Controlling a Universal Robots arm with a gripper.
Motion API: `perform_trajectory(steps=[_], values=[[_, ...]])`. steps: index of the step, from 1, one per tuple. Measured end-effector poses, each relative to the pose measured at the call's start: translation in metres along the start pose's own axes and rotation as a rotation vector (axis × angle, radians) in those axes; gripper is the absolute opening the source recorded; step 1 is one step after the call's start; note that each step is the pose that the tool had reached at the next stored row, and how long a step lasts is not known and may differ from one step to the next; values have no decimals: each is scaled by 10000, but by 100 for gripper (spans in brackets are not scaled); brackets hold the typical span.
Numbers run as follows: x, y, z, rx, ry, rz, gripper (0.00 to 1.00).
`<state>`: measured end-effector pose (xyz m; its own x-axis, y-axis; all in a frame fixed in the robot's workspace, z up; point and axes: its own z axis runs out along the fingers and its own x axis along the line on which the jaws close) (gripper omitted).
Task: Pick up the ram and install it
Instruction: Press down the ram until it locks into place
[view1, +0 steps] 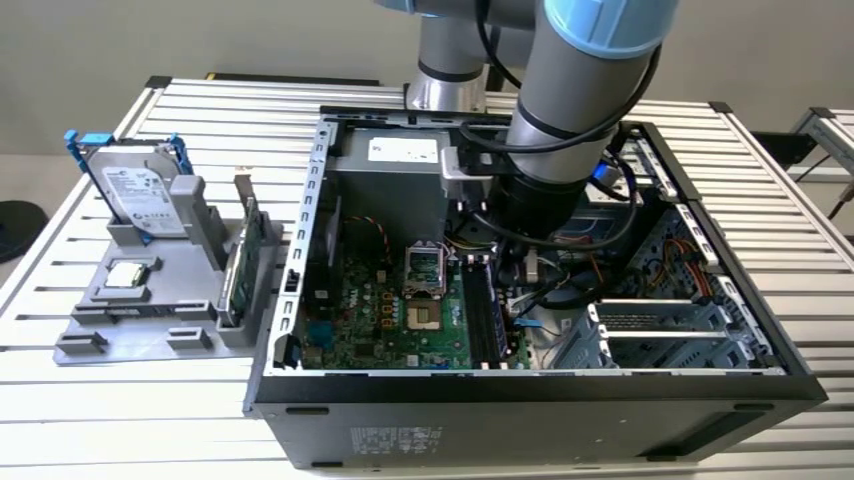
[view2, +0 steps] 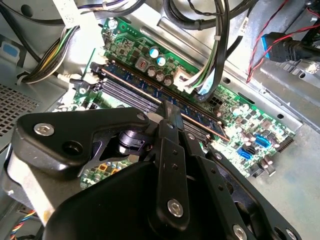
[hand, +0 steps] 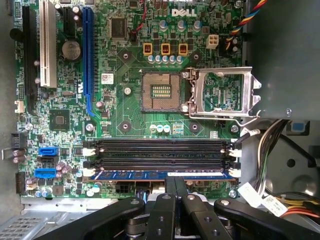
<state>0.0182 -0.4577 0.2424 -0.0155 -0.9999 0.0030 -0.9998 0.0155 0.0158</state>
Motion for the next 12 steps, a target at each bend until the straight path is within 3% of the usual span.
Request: perform_trajectory(steps=[12], values=[[12,-3,179,0,6,-1,0]])
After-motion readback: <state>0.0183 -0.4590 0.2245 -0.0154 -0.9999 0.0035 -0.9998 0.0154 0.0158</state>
